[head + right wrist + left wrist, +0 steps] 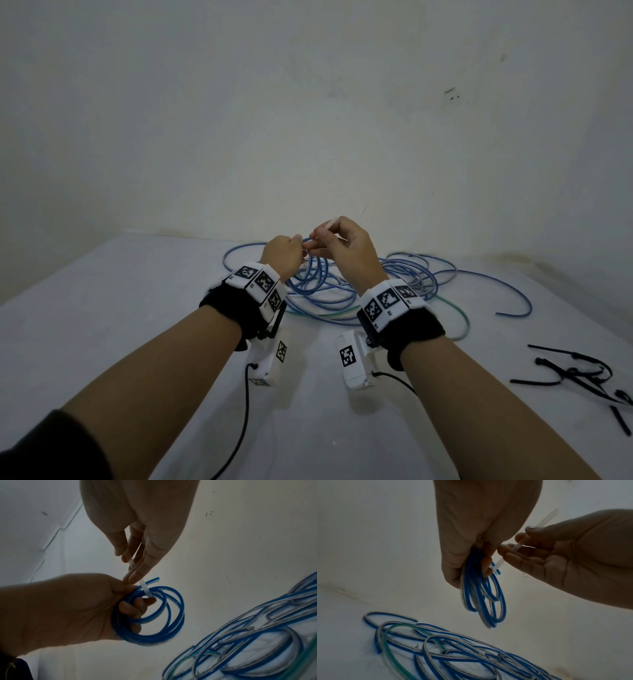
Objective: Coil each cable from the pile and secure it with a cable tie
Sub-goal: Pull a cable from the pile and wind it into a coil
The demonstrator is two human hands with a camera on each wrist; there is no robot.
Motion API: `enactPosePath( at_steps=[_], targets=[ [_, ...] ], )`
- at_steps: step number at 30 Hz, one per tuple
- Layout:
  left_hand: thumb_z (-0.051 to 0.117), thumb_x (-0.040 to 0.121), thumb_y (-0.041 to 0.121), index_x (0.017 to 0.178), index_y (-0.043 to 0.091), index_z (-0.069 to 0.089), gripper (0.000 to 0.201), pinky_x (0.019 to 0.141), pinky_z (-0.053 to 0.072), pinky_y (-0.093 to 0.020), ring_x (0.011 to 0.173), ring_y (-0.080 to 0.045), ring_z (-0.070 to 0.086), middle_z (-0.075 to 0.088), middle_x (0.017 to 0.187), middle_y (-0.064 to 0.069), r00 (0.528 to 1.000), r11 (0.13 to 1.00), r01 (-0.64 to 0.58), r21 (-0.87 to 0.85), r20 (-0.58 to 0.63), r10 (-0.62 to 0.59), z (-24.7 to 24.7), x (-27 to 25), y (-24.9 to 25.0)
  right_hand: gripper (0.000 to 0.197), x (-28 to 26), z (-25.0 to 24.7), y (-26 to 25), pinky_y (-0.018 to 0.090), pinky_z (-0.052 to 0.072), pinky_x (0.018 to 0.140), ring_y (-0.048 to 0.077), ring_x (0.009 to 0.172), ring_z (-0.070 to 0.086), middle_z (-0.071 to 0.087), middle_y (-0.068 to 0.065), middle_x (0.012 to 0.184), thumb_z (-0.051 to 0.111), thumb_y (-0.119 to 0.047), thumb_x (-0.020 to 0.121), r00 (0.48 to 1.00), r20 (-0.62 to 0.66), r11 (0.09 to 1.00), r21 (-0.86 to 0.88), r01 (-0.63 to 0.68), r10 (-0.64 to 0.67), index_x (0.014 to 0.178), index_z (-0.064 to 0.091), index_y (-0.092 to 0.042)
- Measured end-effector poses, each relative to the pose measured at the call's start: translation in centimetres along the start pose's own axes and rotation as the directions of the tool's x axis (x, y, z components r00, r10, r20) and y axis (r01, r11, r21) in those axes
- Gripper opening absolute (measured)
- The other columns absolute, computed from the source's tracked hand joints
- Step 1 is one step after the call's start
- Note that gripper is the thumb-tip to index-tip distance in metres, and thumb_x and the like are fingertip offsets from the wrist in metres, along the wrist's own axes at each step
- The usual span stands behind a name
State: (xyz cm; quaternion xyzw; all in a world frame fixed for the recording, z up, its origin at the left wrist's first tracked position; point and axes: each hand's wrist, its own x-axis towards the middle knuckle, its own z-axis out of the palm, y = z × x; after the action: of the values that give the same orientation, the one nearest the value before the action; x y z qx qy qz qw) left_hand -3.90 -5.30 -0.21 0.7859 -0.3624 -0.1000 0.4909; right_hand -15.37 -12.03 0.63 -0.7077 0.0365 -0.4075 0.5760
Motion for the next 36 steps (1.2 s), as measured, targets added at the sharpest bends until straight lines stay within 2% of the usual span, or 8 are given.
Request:
enactPosePath(
  at_steps=[2, 6, 11, 17, 23, 28, 31, 36],
  targets=[
    [0.032, 0.100, 0.022, 0.101, -0.006, 0.060, 0.040, 0.083, 0.045, -0.035, 0.085, -0.022, 0.049, 0.062, 0.111, -0.028, 1.000, 1.000, 0.004, -0.005, 0.014, -0.004, 0.0, 0.0, 0.0, 0.015, 0.1, 0.3, -0.3, 0.025, 0.057, 0.065, 0.021, 0.071, 0.068, 0.061, 0.013, 0.082, 0.049, -0.010, 0.097, 1.000, -0.008, 1.000, 0.001, -0.010, 0.010, 0.087, 0.056, -0.001],
    [0.033, 0.098, 0.021, 0.084, 0.000, 0.055, 0.033, 0.060, 0.038, -0.029, 0.061, -0.023, 0.048, 0.060, 0.085, -0.015, 0.997, 0.995, -0.049, -0.089, -0.055, 0.045, -0.1, -0.2, 0.1, 0.031, 0.5, 0.8, -0.6, 0.026, 0.055, 0.058, 0.018, 0.060, 0.064, 0.063, 0.014, 0.077, 0.043, -0.025, 0.100, 0.998, -0.057, 0.999, -0.034, -0.029, 0.027, 0.083, 0.059, -0.005],
    [0.044, 0.097, 0.025, 0.088, 0.007, 0.052, 0.022, 0.066, 0.037, -0.029, 0.070, -0.016, 0.050, 0.062, 0.082, 0.000, 0.976, 0.977, -0.154, -0.150, -0.179, 0.127, -0.3, -0.8, -0.6, 0.019, 1.2, 1.1, -1.2, 0.021, 0.046, 0.047, 0.014, 0.050, 0.056, 0.063, 0.008, 0.073, 0.048, -0.018, 0.098, 0.991, -0.136, 0.999, -0.042, -0.018, 0.013, 0.089, 0.059, -0.005],
    [0.050, 0.095, 0.023, 0.091, 0.008, 0.059, 0.018, 0.066, 0.039, -0.016, 0.078, -0.014, 0.056, 0.061, 0.075, 0.008, 0.944, 0.951, -0.280, -0.133, -0.217, 0.248, -0.8, -1.1, -1.2, 0.009, 1.7, 1.8, -1.6, 0.020, 0.039, 0.046, 0.010, 0.043, 0.045, 0.062, 0.005, 0.064, 0.051, -0.018, 0.096, 0.982, -0.179, 0.991, -0.130, 0.032, -0.055, 0.102, 0.055, -0.012],
    [0.053, 0.094, 0.016, 0.097, 0.011, 0.055, 0.006, 0.077, 0.049, -0.027, 0.076, -0.011, 0.064, 0.063, 0.077, 0.006, 0.934, 0.924, -0.330, -0.195, -0.211, 0.289, -1.2, -1.6, -1.3, 0.010, 2.2, 2.1, -1.7, 0.018, 0.039, 0.045, 0.005, 0.042, 0.045, 0.063, 0.003, 0.067, 0.053, -0.017, 0.095, 0.981, -0.181, 0.982, -0.189, 0.029, -0.064, 0.100, 0.057, -0.009],
    [0.050, 0.095, 0.017, 0.097, 0.012, 0.055, 0.007, 0.065, 0.044, -0.007, 0.071, 0.001, 0.060, 0.062, 0.076, 0.009, 0.925, 0.917, -0.353, -0.188, -0.216, 0.312, -1.6, -1.9, -1.2, 0.004, 2.4, 2.3, -1.4, 0.022, 0.039, 0.055, 0.002, 0.045, 0.048, 0.061, 0.002, 0.061, 0.056, -0.014, 0.092, 0.984, -0.171, 0.973, -0.229, -0.001, -0.039, 0.094, 0.054, -0.013],
    [0.050, 0.095, 0.019, 0.097, 0.013, 0.055, 0.008, 0.059, 0.041, -0.003, 0.064, 0.008, 0.058, 0.061, 0.075, 0.008, 0.925, 0.921, -0.345, -0.180, -0.233, 0.301, -1.8, -1.7, -1.2, 0.003, 2.5, 2.7, -1.4, 0.022, 0.040, 0.059, 0.000, 0.046, 0.050, 0.060, 0.000, 0.059, 0.057, -0.013, 0.091, 0.987, -0.153, 0.971, -0.240, 0.002, -0.040, 0.093, 0.055, -0.012],
    [0.051, 0.095, 0.021, 0.093, 0.013, 0.054, 0.009, 0.057, 0.041, -0.006, 0.071, -0.004, 0.059, 0.063, 0.078, 0.003, 0.922, 0.930, -0.313, -0.190, -0.295, 0.250, -2.1, -1.4, -1.3, 0.012, 2.8, 3.4, -1.7, 0.025, 0.042, 0.063, -0.002, 0.050, 0.052, 0.060, -0.002, 0.061, 0.056, -0.020, 0.093, 0.989, -0.139, 0.972, -0.234, 0.011, -0.045, 0.103, 0.055, -0.014]
  ],
)
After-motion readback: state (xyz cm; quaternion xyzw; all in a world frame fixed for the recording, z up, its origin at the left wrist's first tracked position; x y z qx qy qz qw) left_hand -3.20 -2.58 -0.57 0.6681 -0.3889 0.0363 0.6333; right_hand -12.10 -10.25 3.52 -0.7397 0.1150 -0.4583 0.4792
